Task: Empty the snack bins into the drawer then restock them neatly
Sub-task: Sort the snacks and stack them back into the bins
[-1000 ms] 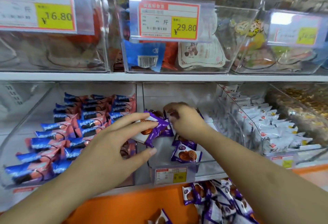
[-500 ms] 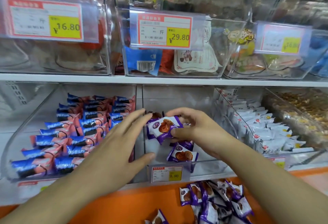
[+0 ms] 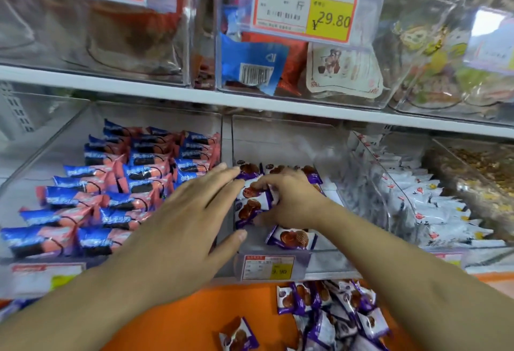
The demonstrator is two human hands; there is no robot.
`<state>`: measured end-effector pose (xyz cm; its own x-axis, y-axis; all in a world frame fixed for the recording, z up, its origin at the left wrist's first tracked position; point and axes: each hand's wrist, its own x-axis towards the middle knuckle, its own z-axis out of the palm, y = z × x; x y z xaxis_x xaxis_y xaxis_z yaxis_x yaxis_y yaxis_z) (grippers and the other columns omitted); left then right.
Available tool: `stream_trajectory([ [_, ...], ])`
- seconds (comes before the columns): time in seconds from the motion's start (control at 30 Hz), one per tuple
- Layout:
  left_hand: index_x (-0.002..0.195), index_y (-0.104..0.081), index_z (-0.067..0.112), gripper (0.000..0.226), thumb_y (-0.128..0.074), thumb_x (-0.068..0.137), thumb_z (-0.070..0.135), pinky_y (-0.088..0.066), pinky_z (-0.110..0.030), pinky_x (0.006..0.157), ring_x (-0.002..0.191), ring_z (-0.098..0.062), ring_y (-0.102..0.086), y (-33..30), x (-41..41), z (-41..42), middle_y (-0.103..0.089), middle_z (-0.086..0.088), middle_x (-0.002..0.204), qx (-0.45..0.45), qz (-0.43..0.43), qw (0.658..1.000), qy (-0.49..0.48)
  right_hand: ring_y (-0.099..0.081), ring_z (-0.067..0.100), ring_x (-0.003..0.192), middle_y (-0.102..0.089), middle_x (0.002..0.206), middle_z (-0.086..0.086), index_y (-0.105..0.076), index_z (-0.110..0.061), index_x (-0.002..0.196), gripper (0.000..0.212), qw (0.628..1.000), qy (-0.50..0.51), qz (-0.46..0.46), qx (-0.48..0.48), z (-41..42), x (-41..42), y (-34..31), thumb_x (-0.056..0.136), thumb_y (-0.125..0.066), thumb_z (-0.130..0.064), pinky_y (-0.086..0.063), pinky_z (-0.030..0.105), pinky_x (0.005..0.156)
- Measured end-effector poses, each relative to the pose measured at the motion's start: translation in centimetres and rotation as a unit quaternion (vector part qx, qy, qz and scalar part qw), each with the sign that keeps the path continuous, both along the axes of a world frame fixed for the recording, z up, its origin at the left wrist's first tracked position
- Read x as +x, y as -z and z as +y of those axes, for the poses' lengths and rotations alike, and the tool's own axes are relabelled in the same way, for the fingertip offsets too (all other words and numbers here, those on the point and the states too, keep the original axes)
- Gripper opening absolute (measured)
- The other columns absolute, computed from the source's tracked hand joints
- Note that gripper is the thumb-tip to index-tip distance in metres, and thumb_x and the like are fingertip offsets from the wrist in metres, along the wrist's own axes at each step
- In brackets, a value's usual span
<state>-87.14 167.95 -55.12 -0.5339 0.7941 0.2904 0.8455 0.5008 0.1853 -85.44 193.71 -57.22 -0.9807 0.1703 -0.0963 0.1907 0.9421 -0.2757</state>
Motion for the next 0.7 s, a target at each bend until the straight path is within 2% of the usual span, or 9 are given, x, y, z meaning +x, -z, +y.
stream_trajectory([
  [0.07,0.162,0.012,0.038,0.077,-0.023,0.101,0.071,0.019,-0.016,0.11,0.148,0.005,0.032,-0.1,0.1,0.0,0.024,0.023,0.166,0.003,-0.007,1.0,0.002,-0.057,0.021,0.119,-0.065,0.126,-0.003,-0.066,-0.03,0.13,0.056,1.0,0.015,0.006,-0.002,1.4,0.3,-0.9,0.079,-0.087,-0.04,-0.048,0.038,0.103],
  [0.13,0.163,0.01,0.037,0.078,-0.024,0.1,0.07,0.017,-0.017,0.112,0.149,0.004,0.029,0.0,0.1,-0.1,0.021,0.022,0.167,0.009,-0.006,1.0,0.005,-0.064,0.021,0.114,-0.069,0.122,0.001,-0.071,-0.022,0.126,0.042,0.998,0.039,0.0,0.04,3.0,0.8,-1.6,0.086,-0.081,-0.024,-0.05,0.029,0.099],
  [0.2,0.164,0.005,0.035,0.079,-0.026,0.1,0.069,0.013,-0.022,0.116,0.152,0.002,0.025,0.3,0.0,-0.1,0.016,0.019,0.169,0.013,-0.001,1.0,0.005,-0.064,0.019,0.111,-0.071,0.115,-0.001,-0.075,-0.023,0.122,0.036,0.997,0.056,-0.038,0.044,3.8,1.3,-1.6,0.087,-0.083,-0.028,-0.049,0.025,0.095],
  [0.3,0.164,0.003,0.034,0.078,-0.021,0.1,0.071,0.007,-0.027,0.119,0.154,-0.002,0.02,0.7,-0.1,0.0,0.012,0.016,0.171,0.011,0.003,1.0,0.0,-0.06,0.017,0.112,-0.073,0.111,-0.005,-0.08,-0.025,0.109,0.032,0.995,0.058,-0.066,0.05,3.9,1.8,-0.6,0.081,-0.087,-0.037,-0.048,0.028,0.101],
  [0.43,0.164,0.003,0.034,0.079,-0.017,0.097,0.072,0.005,-0.028,0.12,0.154,-0.002,0.02,0.8,-0.2,0.1,0.012,0.016,0.171,0.013,0.006,1.0,0.0,-0.065,0.013,0.102,-0.072,0.104,-0.008,-0.073,-0.029,0.097,0.033,0.995,0.088,-0.038,-0.016,3.5,2.4,-0.5,0.073,-0.094,-0.021,-0.056,0.032,0.093],
  [0.53,0.164,0.002,0.036,0.078,-0.019,0.098,0.071,0.005,-0.027,0.119,0.153,0.001,0.022,1.0,-0.2,0.0,0.011,0.018,0.171,0.018,0.004,1.0,0.004,-0.067,0.005,0.087,-0.073,0.092,-0.011,-0.07,-0.027,0.1,0.034,0.997,0.074,-0.011,-0.005,3.7,2.6,-1.7,0.076,-0.091,-0.014,-0.055,0.028,0.083],
  [0.6,0.165,0.0,0.035,0.078,-0.021,0.099,0.071,0.005,-0.028,0.12,0.153,0.002,0.022,1.1,-0.3,-0.1,0.01,0.018,0.171,0.021,0.009,1.0,0.004,-0.065,0.004,0.081,-0.072,0.091,-0.013,-0.072,-0.024,0.106,0.033,0.998,0.062,0.026,0.017,3.9,2.0,-2.4,0.079,-0.087,-0.013,-0.05,0.024,0.077],
  [0.7,0.165,0.0,0.035,0.078,-0.021,0.099,0.07,0.006,-0.028,0.12,0.153,0.002,0.022,1.1,-0.2,-0.1,0.009,0.017,0.171,0.023,0.01,1.0,0.007,-0.067,0.017,0.097,-0.072,0.107,-0.004,-0.072,-0.021,0.115,0.035,0.995,0.049,0.061,0.056,4.1,0.2,-2.2,0.083,-0.079,-0.01,-0.055,0.029,0.078],
])
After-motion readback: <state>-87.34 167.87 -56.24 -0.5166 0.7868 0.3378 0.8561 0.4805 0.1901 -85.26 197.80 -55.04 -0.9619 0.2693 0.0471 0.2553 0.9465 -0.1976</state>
